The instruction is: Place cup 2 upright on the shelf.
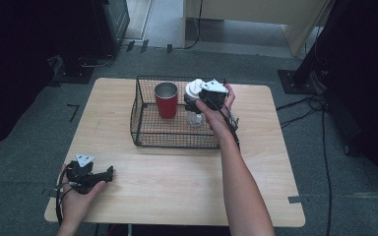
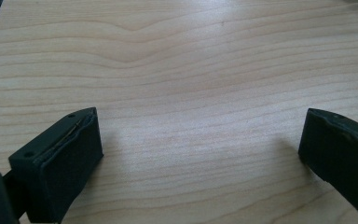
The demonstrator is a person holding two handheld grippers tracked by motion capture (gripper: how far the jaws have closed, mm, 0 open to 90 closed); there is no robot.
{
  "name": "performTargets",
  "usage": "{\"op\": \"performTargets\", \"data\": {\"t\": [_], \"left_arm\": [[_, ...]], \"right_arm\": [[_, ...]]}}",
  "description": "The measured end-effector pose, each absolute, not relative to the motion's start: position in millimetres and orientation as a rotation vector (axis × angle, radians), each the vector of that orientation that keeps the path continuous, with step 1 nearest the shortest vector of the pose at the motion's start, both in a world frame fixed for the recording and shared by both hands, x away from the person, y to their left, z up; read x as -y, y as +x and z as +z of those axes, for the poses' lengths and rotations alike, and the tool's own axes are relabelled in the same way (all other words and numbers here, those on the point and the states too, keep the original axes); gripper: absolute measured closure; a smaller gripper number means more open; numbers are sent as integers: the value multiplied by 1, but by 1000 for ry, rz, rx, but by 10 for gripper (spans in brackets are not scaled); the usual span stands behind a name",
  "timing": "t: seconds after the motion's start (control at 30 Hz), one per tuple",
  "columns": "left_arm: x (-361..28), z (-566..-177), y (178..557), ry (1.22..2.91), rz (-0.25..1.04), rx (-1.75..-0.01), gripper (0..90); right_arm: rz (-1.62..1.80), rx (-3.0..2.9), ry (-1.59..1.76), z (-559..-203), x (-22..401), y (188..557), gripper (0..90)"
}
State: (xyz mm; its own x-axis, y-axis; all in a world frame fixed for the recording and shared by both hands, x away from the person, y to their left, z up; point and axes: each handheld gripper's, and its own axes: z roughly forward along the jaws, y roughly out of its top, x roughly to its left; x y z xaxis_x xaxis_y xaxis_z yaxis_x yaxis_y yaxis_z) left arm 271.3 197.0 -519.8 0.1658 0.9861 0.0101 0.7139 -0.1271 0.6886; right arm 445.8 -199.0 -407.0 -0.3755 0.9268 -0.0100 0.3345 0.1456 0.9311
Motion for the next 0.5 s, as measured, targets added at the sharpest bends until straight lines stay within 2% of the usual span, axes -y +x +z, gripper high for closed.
{"op": "performTargets", "data": {"t": [0.5], "left_arm": [[-197,-520,271,1905,652,-1604,1]], "right_arm": [[1261,-1736,1209,-392,196,436,0]]}}
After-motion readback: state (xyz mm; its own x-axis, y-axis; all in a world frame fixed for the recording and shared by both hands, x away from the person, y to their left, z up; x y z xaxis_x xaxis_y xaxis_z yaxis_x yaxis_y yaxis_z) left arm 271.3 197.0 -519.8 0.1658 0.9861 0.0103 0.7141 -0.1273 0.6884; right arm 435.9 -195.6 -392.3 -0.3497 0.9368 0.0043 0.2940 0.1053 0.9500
